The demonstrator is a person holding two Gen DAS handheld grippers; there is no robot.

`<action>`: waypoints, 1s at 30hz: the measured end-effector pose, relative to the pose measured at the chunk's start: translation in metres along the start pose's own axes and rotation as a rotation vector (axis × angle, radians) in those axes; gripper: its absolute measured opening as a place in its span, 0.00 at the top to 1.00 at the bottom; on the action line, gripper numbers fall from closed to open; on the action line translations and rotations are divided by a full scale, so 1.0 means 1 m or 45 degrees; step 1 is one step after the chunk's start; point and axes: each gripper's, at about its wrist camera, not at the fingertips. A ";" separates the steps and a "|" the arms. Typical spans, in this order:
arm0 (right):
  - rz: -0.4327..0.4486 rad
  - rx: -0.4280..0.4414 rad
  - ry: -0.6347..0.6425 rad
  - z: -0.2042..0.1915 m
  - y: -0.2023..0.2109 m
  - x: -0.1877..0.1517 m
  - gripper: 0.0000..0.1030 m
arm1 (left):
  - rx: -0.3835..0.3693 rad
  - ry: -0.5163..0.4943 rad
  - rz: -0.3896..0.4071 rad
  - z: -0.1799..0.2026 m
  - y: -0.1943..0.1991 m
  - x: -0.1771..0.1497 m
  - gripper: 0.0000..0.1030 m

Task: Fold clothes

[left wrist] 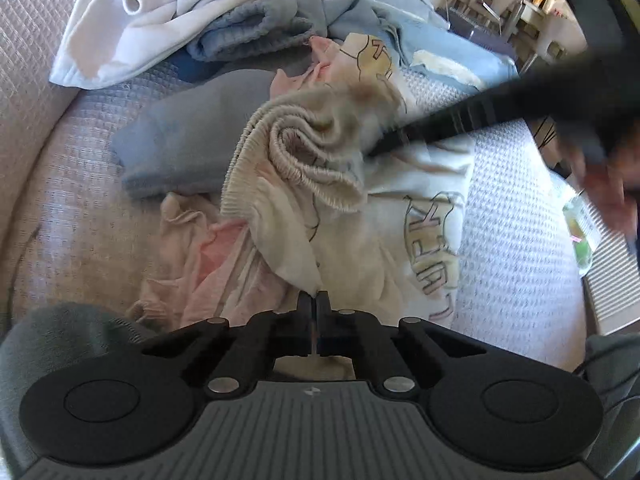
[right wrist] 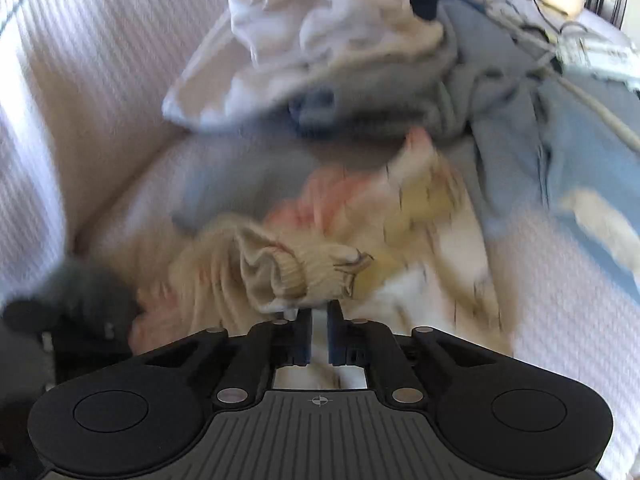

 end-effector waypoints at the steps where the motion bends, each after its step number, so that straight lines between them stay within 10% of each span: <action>1: 0.030 0.012 -0.009 0.001 0.002 0.008 0.93 | 0.013 -0.007 -0.009 0.000 0.001 0.000 0.99; 13: 0.061 -0.037 -0.049 0.013 -0.030 0.039 0.92 | -0.018 0.063 -0.071 -0.007 -0.004 0.004 0.86; 16: 0.096 0.008 -0.058 0.028 0.002 0.037 0.73 | -0.138 0.214 -0.030 -0.013 0.018 0.010 0.59; 19: 0.142 -0.033 0.055 0.044 0.027 0.034 0.24 | -0.096 0.232 -0.045 -0.007 0.024 0.014 0.35; 24: 0.065 -0.069 0.246 0.061 0.031 0.023 0.23 | 0.082 0.243 -0.094 0.003 0.006 0.016 0.32; 30: -0.020 -0.014 0.352 0.063 0.003 0.023 0.23 | 0.068 0.372 -0.092 0.009 -0.004 0.028 0.30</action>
Point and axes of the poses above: each gripper's, at about its wrist camera, not at the fingertips, and y roughly against the way its jaws point, z to its right, x to its top, and after that the axes turned 10 degrees about -x, right-handed
